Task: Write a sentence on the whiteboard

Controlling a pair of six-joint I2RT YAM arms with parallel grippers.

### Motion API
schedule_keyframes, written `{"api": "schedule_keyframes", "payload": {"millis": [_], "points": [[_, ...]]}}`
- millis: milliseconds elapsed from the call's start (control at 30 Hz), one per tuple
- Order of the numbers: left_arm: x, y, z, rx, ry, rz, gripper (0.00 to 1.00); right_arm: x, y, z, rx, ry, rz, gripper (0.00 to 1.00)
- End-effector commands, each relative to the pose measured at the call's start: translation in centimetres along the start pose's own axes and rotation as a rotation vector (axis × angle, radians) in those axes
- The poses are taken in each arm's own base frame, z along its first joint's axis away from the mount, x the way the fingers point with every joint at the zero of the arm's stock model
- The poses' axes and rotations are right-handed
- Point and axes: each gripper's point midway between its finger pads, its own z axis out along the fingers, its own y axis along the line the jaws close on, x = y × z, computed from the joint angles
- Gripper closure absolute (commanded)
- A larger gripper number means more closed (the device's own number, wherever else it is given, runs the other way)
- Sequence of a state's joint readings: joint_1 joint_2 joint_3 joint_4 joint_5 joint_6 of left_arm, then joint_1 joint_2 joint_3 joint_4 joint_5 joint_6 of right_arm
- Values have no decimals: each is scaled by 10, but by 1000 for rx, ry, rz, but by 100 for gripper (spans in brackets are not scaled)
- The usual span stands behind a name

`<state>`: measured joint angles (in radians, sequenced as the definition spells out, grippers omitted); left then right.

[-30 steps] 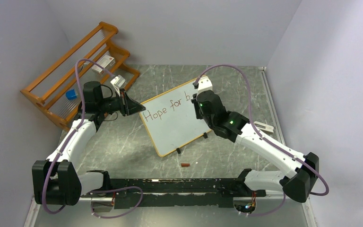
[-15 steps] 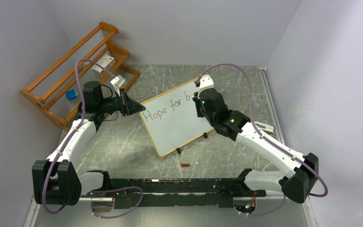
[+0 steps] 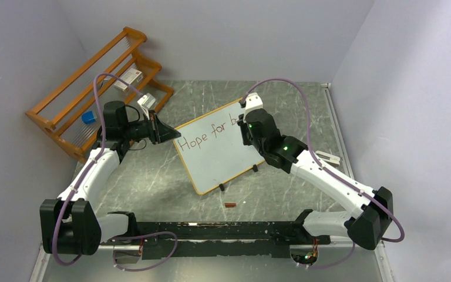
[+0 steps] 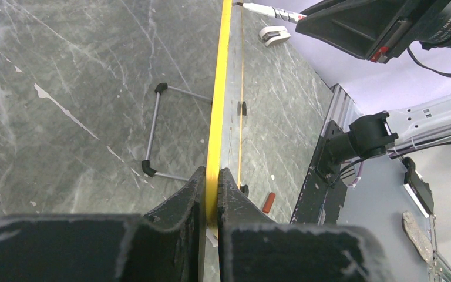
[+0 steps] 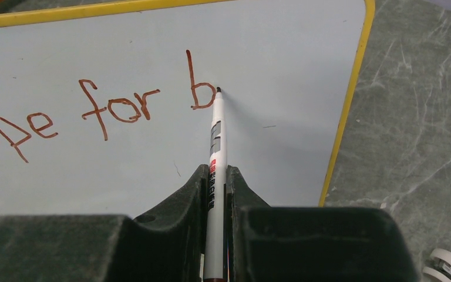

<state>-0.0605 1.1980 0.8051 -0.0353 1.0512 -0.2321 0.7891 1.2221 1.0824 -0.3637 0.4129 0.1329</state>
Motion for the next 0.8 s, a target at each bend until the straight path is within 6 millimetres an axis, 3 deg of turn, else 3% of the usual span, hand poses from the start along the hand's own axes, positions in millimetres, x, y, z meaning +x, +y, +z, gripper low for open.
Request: {"api": "schedule_keyframes", "payload": {"millis": [0, 267, 767], "points": [[29, 19, 5, -60, 72, -51, 95, 3, -4, 5, 12, 6, -5, 100], [29, 19, 5, -60, 74, -53, 95, 1, -9, -1, 21, -6, 1, 100], [29, 19, 5, -57, 73, -53, 95, 2, -17, 5, 62, -8, 8, 100]]}}
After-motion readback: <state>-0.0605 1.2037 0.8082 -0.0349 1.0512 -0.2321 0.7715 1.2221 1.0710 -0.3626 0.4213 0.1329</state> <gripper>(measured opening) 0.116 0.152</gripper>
